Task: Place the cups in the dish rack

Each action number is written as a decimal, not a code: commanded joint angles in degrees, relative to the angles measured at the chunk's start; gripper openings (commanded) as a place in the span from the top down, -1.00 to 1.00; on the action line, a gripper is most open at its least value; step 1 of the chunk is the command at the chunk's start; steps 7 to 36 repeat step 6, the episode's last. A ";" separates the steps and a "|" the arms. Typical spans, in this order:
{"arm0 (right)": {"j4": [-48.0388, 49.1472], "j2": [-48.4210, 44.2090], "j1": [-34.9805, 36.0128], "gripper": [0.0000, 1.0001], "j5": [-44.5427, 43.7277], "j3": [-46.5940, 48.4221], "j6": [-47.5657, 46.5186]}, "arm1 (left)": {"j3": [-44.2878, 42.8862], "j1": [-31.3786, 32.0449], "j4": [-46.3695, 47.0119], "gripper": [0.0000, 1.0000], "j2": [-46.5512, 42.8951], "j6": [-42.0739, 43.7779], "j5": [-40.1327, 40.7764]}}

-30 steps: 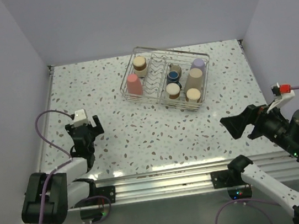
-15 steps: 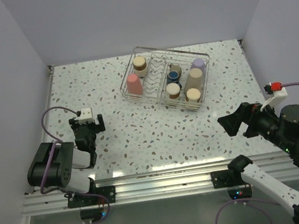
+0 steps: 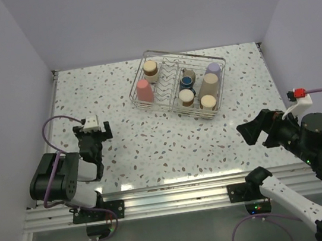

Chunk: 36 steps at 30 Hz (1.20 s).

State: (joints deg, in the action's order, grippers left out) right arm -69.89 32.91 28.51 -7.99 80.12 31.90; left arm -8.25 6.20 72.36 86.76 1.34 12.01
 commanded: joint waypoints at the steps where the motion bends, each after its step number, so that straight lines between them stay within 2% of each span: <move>1: 0.63 0.15 0.23 -0.97 -2.12 1.36 0.62 | -0.71 -0.57 6.92 -1.00 -0.19 1.29 -0.32; 6: 3.87 0.75 0.14 -0.97 -2.91 0.04 -0.34 | -0.63 -0.57 6.92 -1.00 -0.19 1.29 -0.32; 36: 3.87 0.75 0.14 -0.97 -2.91 0.04 -0.34 | -0.63 -0.57 6.92 -1.00 -0.19 1.29 -0.32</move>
